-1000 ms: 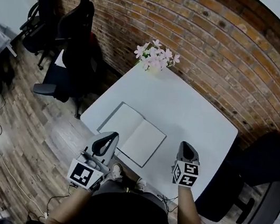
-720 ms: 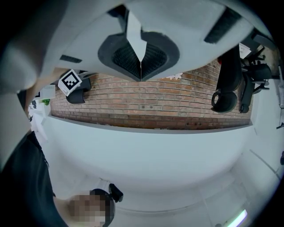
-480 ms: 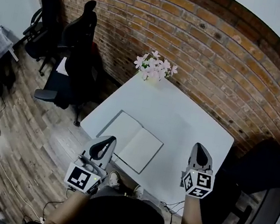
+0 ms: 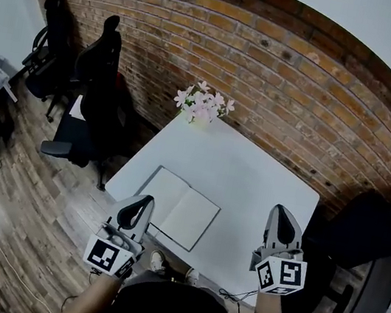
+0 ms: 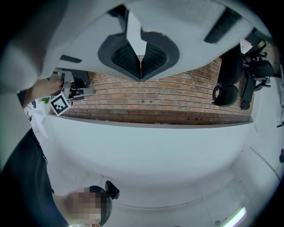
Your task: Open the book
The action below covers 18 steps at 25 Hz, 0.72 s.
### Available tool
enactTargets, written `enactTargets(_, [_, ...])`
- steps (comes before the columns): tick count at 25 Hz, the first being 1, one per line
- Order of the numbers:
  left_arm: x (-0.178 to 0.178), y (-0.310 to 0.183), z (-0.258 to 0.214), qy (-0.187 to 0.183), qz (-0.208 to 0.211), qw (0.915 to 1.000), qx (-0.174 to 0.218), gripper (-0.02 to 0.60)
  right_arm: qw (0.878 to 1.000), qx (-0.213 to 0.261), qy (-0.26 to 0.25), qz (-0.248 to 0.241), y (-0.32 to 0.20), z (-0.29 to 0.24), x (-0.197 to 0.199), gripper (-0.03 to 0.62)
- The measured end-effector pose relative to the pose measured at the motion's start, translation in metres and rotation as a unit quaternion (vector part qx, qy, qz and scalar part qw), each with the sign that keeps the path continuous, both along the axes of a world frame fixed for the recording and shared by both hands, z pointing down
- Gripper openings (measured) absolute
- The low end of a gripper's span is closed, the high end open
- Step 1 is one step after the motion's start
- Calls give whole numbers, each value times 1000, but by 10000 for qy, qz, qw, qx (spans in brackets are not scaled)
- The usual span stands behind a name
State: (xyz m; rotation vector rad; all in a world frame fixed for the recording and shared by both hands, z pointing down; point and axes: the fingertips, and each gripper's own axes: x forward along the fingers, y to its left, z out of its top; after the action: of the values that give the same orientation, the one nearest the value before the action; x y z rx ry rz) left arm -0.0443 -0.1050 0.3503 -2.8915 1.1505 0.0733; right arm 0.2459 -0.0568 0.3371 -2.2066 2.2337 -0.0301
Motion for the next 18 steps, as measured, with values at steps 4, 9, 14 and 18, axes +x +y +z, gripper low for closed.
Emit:
enactTargets(4, [5,0,-19,201,97,9997,-66,26,9994,321,137,39,10,-40,0,13])
enactTargets(9, [0,-4,-43,339,101,9992,208,26,9975,569,407,65,20,-72,-8,12])
enactTargets(14, [-8,-3,-52,420,38,9989,182,26,9950,727,675,141,31,-90,-14,14])
enactTargets(18, [-13,-3,-47,377,-23,9993,16,26,9944,743,710,243,35,-92,-9,13])
